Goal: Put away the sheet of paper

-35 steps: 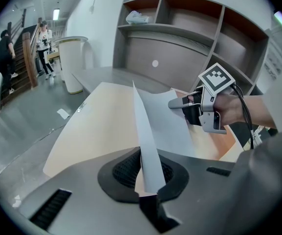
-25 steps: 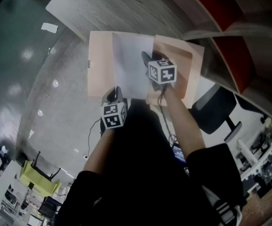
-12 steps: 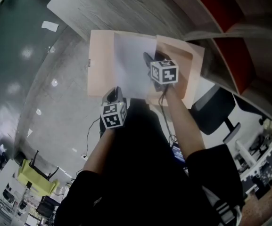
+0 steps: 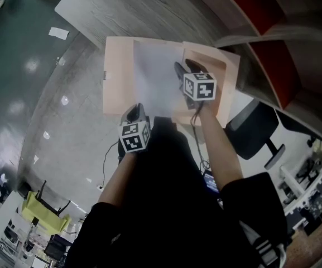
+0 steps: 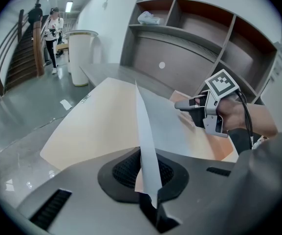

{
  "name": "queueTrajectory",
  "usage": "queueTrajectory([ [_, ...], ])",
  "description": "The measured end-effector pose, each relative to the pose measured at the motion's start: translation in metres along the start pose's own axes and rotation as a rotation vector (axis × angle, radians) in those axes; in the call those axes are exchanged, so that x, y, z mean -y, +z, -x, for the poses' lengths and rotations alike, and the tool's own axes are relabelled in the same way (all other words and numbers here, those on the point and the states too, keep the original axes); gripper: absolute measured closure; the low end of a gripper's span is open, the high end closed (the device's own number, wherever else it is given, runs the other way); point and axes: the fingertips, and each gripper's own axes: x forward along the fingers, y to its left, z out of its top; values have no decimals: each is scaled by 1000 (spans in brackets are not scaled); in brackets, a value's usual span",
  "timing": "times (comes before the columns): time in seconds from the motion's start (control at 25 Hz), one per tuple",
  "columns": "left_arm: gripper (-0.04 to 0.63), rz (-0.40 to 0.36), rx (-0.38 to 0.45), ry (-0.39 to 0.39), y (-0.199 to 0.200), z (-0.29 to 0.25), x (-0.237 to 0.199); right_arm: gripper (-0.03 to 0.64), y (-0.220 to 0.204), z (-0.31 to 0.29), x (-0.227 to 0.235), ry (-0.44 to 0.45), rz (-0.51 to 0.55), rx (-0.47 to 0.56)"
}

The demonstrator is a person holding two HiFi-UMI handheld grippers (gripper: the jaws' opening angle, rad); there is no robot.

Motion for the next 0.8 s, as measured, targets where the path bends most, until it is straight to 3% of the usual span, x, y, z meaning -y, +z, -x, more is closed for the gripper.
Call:
queueTrajectory([
  [0.24, 549, -9, -13, -12, -2, -3, 3, 433, 7, 28, 1, -4, -10, 63],
  [0.52, 549, -13, -34, -34, -2, -4, 5, 561, 7, 72, -23, 52, 54, 170],
  [0.8, 549, -1, -76, -62, -8, -8, 6, 584, -18, 111, -52, 97, 153, 185],
])
